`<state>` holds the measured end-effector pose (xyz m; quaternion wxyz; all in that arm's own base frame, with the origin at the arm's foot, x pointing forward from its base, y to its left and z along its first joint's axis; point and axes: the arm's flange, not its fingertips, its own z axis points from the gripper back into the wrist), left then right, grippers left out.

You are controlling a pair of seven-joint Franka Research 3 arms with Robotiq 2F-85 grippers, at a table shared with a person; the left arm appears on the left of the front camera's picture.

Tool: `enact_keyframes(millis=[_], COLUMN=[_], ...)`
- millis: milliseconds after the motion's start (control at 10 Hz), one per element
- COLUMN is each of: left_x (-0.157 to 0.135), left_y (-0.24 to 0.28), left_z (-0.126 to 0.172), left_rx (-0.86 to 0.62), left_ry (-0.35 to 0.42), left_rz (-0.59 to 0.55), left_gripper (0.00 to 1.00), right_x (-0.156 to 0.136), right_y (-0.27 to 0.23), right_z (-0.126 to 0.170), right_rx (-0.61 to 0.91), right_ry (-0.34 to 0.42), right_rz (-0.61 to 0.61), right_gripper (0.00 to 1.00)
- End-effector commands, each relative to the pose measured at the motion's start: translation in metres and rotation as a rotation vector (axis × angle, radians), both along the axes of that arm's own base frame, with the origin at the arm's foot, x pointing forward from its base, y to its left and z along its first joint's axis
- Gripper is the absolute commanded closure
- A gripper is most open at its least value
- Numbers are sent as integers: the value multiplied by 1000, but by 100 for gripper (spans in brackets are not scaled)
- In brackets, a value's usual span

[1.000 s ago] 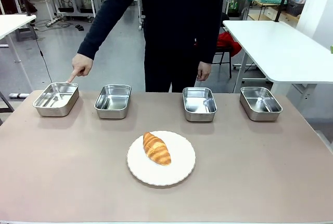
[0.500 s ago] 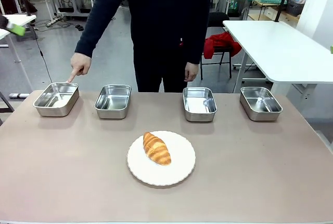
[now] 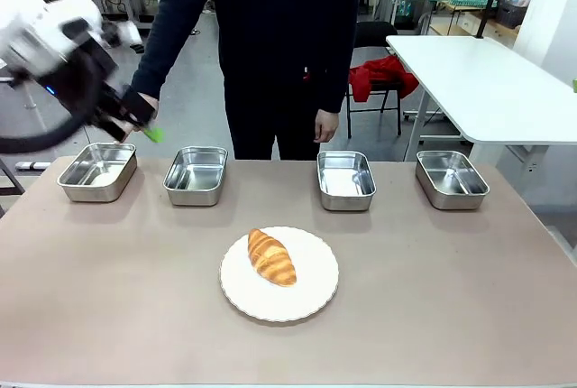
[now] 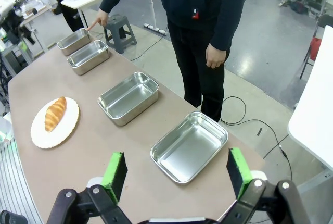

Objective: Place the bread in the container.
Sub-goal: Place the Butter Roll into the Airtight Container indicated by the human.

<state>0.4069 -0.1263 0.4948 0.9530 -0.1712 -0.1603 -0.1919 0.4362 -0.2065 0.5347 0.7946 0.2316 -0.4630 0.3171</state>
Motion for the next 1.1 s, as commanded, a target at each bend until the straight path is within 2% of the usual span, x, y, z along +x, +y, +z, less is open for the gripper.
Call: enact_keyframes(millis=[0, 100, 200, 600, 700, 800, 1000], left_x=[-16, -20, -13, -16, -27, -37, -42], left_y=[-20, -23, -20, -23, -50, -91, -166], left_z=[-23, -34, -21, -27, -27, -26, -42], left_rx=[-10, -3, 2, -5, 30, 0, 108], left_ry=[50, 51, 51, 56, 34, 71, 194], left_rz=[32, 31, 14, 22, 94, 140, 342], left_gripper=[0, 0, 0, 0, 0, 0, 0], right_x=[-1, -1, -1, -1, -1, -1, -1], right_y=[1, 1, 1, 1, 1, 1, 1], right_z=[0, 0, 0, 0, 0, 0, 0], right_rx=[-6, -6, -6, -6, -6, -6, -6], right_ry=[-2, -2, -2, -2, -2, -2, -2], right_rz=[9, 9, 9, 9, 9, 9, 9], right_gripper=[0, 0, 0, 0, 0, 0, 0])
